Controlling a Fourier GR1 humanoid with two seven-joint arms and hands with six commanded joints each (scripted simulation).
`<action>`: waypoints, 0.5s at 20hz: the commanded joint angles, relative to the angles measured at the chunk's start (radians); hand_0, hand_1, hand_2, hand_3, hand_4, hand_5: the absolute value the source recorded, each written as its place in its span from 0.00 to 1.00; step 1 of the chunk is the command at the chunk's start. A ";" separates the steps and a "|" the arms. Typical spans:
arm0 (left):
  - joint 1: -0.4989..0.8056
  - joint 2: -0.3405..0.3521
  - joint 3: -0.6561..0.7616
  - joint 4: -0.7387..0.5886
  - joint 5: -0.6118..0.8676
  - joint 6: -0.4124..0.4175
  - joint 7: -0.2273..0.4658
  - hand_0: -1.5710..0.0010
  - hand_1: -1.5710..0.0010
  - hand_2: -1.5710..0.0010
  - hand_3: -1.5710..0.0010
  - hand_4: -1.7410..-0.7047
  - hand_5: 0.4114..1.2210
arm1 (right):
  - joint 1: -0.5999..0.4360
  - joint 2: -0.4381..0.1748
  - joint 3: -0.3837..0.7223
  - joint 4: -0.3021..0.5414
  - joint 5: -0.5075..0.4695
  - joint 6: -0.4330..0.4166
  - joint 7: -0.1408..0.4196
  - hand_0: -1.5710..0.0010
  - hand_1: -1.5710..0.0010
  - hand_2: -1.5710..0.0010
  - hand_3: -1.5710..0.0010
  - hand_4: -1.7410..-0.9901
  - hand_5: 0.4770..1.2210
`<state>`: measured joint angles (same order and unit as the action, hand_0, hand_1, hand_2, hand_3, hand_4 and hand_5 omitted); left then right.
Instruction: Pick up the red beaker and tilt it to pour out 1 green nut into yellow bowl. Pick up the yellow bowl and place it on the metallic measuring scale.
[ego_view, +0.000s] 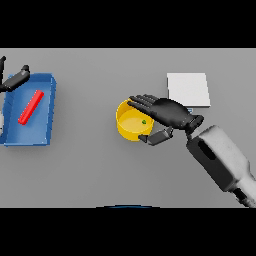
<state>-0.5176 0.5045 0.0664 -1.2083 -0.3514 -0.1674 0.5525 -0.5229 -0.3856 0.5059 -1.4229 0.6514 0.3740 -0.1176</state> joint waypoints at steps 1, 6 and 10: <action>0.000 -0.008 0.000 -0.001 0.003 0.005 -0.008 1.00 1.00 1.00 1.00 0.94 0.38 | -0.011 -0.009 0.011 0.011 0.006 0.016 -0.013 1.00 1.00 1.00 1.00 0.70 0.22; 0.000 -0.001 0.019 0.014 0.018 0.005 -0.030 1.00 1.00 1.00 1.00 0.92 0.39 | -0.048 0.004 0.071 0.073 0.048 0.038 -0.042 1.00 1.00 1.00 1.00 0.69 0.23; 0.004 -0.007 0.021 0.009 0.025 0.005 -0.028 1.00 1.00 1.00 1.00 0.91 0.39 | -0.081 0.007 0.098 0.131 0.072 0.042 -0.068 1.00 1.00 1.00 1.00 0.66 0.25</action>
<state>-0.5132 0.4980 0.0878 -1.1994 -0.3266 -0.1627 0.5240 -0.6036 -0.3787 0.6038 -1.2924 0.7236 0.4158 -0.1862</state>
